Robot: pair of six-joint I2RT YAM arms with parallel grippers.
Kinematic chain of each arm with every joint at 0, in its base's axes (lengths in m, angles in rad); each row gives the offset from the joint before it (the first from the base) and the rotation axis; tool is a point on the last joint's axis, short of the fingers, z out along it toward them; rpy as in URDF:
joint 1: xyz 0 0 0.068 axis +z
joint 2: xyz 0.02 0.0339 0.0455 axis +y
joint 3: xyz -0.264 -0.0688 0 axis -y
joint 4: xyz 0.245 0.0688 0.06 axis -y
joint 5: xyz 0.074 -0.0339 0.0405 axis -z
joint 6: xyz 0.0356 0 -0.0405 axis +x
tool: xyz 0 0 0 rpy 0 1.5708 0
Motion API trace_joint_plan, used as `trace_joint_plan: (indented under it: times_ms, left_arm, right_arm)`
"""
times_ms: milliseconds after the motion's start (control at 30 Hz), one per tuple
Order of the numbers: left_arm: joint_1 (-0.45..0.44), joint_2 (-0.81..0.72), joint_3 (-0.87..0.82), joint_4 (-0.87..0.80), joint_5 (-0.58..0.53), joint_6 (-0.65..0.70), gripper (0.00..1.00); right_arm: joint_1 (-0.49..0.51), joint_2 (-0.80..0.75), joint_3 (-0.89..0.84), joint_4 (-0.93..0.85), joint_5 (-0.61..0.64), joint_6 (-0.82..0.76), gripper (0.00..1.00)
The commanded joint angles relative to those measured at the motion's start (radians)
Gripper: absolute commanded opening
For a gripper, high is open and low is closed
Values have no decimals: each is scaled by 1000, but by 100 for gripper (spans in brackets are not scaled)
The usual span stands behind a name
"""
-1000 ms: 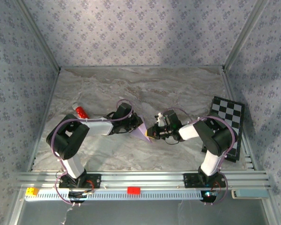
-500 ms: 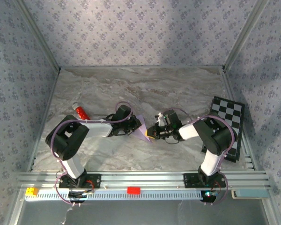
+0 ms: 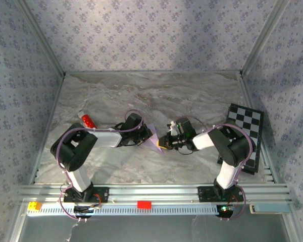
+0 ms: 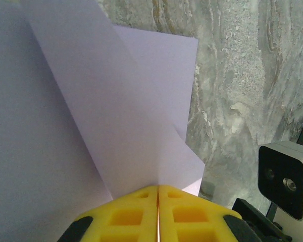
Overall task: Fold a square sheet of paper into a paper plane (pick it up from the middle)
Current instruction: Fourth fold the wing at the center of the table.
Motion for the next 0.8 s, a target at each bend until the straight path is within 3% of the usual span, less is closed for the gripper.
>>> trace_joint_plan:
  times_ms: [0, 767]
  left_arm:
    - [1, 21, 31, 5, -10, -2, 9]
    - [16, 61, 62, -11, 12, 15, 10]
  right_arm:
    - [-11, 56, -11, -118, 96, -7, 0]
    - [-16, 86, -4, -129, 96, 14, 0]
